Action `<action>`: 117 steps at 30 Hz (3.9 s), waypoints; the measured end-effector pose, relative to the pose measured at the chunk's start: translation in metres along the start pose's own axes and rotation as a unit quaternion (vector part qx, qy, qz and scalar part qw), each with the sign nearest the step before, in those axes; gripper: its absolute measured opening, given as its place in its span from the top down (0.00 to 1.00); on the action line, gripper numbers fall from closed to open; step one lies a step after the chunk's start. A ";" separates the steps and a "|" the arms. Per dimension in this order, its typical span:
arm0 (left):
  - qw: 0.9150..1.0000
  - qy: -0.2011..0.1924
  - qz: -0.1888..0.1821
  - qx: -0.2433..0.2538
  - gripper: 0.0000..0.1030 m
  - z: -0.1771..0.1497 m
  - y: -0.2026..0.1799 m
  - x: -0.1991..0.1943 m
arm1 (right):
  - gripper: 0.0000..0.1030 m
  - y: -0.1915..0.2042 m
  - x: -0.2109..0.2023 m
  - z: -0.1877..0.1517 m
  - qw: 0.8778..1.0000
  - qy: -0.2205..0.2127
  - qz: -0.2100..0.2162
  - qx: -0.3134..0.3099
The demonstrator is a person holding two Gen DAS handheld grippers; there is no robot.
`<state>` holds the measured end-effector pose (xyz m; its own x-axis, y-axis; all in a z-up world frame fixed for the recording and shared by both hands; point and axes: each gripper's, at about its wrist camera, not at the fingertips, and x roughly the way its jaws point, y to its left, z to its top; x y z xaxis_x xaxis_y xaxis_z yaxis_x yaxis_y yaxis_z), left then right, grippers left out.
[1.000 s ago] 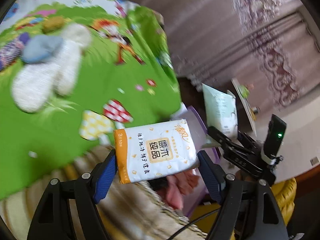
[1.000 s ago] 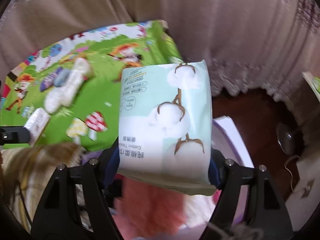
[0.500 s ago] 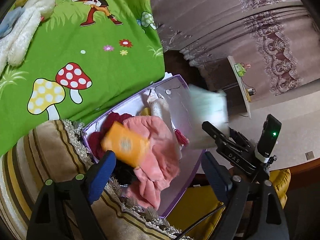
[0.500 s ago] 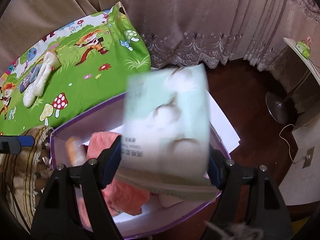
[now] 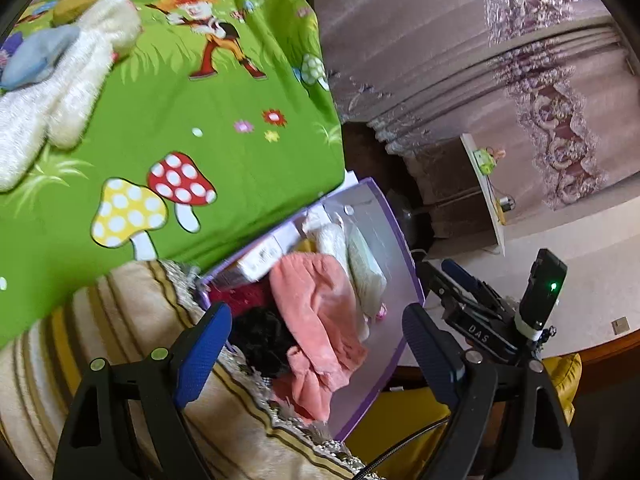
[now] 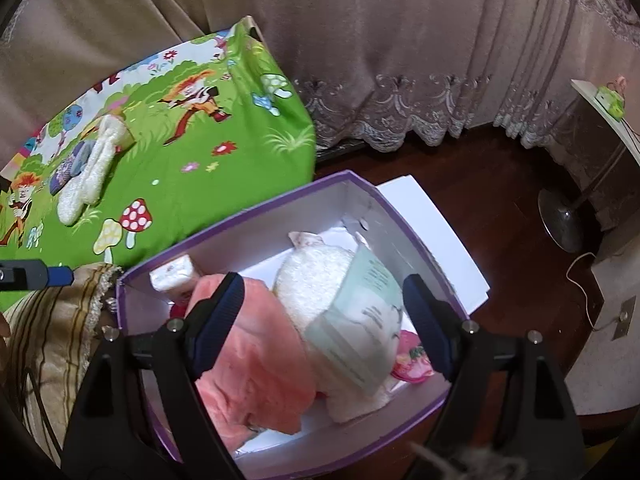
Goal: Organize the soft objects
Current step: 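Move both open tools back over the remaining items on the bed, then grasp the purple knitted mitten with the left tool, then grasp the light-blue mitten with the right tool while the left tool holds the purple mitten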
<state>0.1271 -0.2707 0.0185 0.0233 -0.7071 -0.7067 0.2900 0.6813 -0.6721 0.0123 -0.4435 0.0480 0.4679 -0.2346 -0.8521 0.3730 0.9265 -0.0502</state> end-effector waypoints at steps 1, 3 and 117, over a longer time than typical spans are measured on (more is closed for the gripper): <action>1.000 -0.005 0.001 -0.001 0.14 0.002 0.001 -0.002 | 0.19 0.003 0.000 0.002 1.000 0.000 0.001 -0.002; 1.000 -0.015 0.005 -0.002 0.14 0.005 0.006 -0.009 | 0.19 0.009 -0.001 0.005 1.000 -0.003 0.006 -0.006; 0.941 -0.098 0.322 -0.032 0.17 0.034 0.252 -0.149 | 0.13 0.435 0.151 0.129 0.893 0.030 0.107 -0.435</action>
<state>0.2290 0.0001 -0.0376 0.3527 -0.1608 -0.9218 0.0975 0.9861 -0.1347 0.3485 -0.1143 -0.0350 0.4005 -0.0325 -0.9157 -0.4968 0.8320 -0.2468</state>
